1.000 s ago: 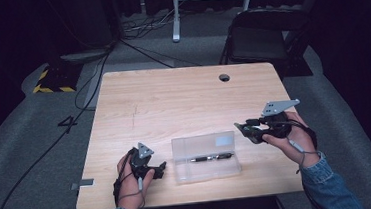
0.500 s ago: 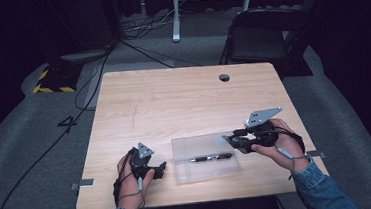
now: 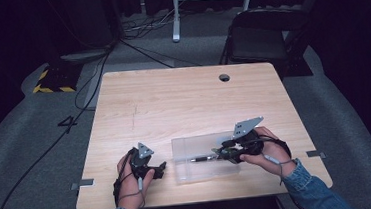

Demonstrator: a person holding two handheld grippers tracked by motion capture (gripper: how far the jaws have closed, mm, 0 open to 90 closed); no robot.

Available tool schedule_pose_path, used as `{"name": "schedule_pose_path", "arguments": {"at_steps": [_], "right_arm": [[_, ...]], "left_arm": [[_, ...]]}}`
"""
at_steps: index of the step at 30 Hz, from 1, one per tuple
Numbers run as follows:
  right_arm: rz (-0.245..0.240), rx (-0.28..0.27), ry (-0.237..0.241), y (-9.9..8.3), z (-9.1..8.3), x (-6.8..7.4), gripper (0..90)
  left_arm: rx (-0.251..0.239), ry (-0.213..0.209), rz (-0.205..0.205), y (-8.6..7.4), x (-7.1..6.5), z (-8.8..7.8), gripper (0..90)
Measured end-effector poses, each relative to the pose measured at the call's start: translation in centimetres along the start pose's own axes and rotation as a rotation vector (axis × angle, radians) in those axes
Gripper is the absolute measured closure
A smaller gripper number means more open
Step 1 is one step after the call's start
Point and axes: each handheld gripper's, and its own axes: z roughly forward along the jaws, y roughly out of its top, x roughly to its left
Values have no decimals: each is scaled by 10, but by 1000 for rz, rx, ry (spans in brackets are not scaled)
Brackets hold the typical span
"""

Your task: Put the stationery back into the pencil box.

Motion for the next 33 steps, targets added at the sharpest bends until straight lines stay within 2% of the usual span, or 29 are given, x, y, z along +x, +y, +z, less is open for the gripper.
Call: {"name": "schedule_pose_path", "arguments": {"at_steps": [5,13,20,26,33], "right_arm": [[-11,16,27,-1,12,3,538],[-14,65,45,-7,25,2,538],[0,95,62,-10,29,4,538],[-21,114,73,-10,31,7,538],[-23,127,95,-9,34,13,538]], "left_arm": [[0,0,0,0,0,0,121],[0,0,0,0,0,0,121],[0,0,0,0,0,0,121],[0,0,0,0,0,0,121],[0,0,0,0,0,0,120]]}}
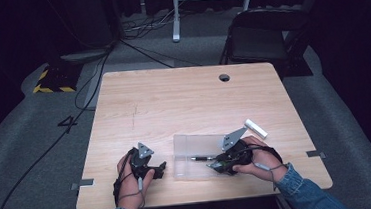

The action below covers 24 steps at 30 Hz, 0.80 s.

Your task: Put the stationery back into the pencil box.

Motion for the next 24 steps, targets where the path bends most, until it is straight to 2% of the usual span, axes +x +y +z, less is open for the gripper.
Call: {"name": "schedule_pose_path", "arguments": {"at_steps": [6,9,10,16,24], "right_arm": [[-3,-28,-25,0,-3,-3,538],[-14,-19,-31,-1,-1,-4,538],[-3,-9,-27,-1,0,-4,538],[-19,17,-16,-2,4,-4,537],[9,34,7,-4,7,-5,535]], "left_arm": [[0,0,0,0,0,0,120],[0,0,0,0,0,0,121],[1,0,-1,0,0,0,120],[0,0,0,0,0,0,121],[0,0,0,0,0,0,121]]}}
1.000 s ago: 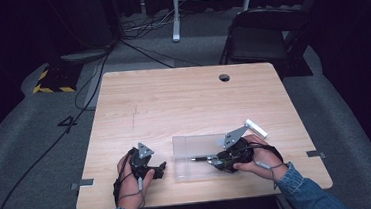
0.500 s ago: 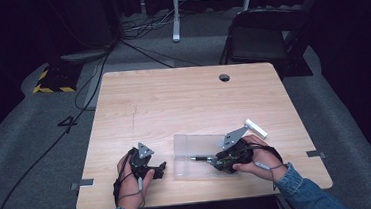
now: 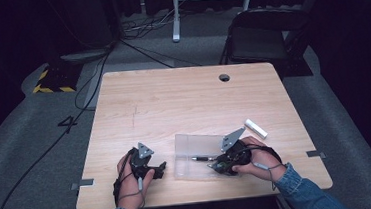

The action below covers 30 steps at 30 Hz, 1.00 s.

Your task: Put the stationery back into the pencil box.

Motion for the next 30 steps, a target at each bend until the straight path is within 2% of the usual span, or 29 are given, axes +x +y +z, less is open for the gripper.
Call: {"name": "schedule_pose_path", "arguments": {"at_steps": [5,8,17,19,30], "right_arm": [[13,-4,15,-1,1,-1,529],[64,-22,44,-1,2,0,490],[85,-18,70,-2,3,-1,491],[77,-14,77,-2,3,-1,489],[79,-45,54,-1,-3,-2,486]], "left_arm": [[0,0,0,0,0,0,121],[0,0,0,0,0,0,121],[0,0,0,0,0,0,121],[0,0,0,0,0,0,121],[0,0,0,0,0,0,121]]}}
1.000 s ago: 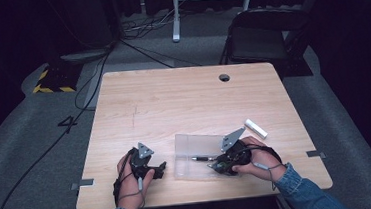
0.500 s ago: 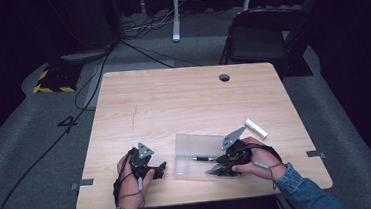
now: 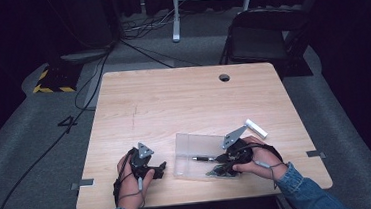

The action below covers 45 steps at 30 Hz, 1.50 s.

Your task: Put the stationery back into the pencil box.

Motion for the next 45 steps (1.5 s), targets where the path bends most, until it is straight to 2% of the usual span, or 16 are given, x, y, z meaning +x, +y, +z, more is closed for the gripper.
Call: {"name": "schedule_pose_path", "arguments": {"at_steps": [7,14,25,28,29,35,36,45], "right_arm": [[1,-63,-36,3,-14,-2,487],[24,-148,-93,4,-34,-7,465],[82,-240,-216,-2,-67,-22,429],[107,-249,-259,-5,-76,-27,428],[107,-249,-259,-5,-76,-27,428],[154,-244,-348,-13,-89,-39,440],[168,-238,-375,-16,-91,-44,446],[217,-196,-450,-31,-93,-66,473]], "left_arm": [[0,0,0,0,0,0,121],[0,1,1,0,0,0,121],[-1,0,0,0,0,0,118],[-1,-1,0,0,0,0,118],[-1,-1,0,0,0,0,119],[-1,0,0,0,0,0,118],[1,-1,0,0,0,0,119],[0,0,1,0,0,0,119]]}}
